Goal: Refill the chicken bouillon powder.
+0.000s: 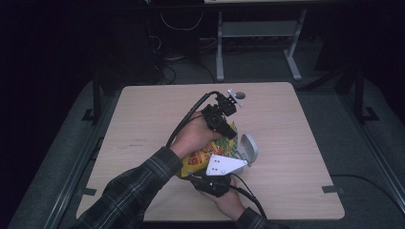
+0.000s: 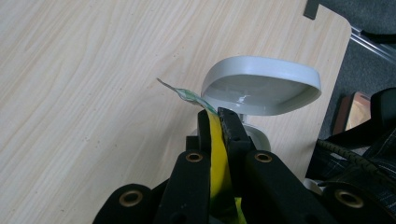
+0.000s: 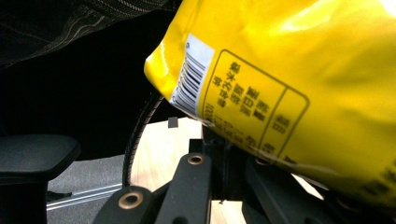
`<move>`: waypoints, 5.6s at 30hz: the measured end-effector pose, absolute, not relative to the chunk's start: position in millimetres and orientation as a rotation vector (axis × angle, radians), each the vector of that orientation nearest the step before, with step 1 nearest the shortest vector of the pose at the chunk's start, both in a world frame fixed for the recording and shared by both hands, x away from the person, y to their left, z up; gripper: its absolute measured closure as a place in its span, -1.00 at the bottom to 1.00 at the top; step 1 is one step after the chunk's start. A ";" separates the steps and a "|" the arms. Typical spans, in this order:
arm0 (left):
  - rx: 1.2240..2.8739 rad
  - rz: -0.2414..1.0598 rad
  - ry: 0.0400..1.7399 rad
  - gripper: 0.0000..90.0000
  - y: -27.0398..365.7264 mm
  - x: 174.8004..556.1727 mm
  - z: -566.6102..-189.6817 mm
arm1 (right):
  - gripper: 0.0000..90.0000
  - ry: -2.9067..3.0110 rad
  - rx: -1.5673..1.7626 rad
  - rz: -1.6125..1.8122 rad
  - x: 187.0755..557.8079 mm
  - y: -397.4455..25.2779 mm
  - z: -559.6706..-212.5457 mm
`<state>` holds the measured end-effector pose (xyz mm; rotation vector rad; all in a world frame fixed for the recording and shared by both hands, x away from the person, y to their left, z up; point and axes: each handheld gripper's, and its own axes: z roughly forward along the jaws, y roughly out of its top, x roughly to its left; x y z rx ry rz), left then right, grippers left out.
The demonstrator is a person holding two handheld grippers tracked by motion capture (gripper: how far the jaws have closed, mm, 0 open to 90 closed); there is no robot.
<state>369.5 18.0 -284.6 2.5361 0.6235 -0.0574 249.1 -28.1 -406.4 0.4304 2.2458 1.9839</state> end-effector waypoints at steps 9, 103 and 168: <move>2.527 -0.059 0.637 1.00 20.0 369.3 -285.7 | 1.00 2.254 0.426 1.984 249.5 -27.0 -407.5; 2.482 -0.085 0.647 1.00 31.1 369.8 -285.7 | 1.00 2.288 0.418 1.990 249.1 -22.5 -412.0; 2.147 -0.024 0.658 1.00 163.8 351.6 -283.2 | 1.00 2.391 0.459 1.889 256.3 -17.4 -431.3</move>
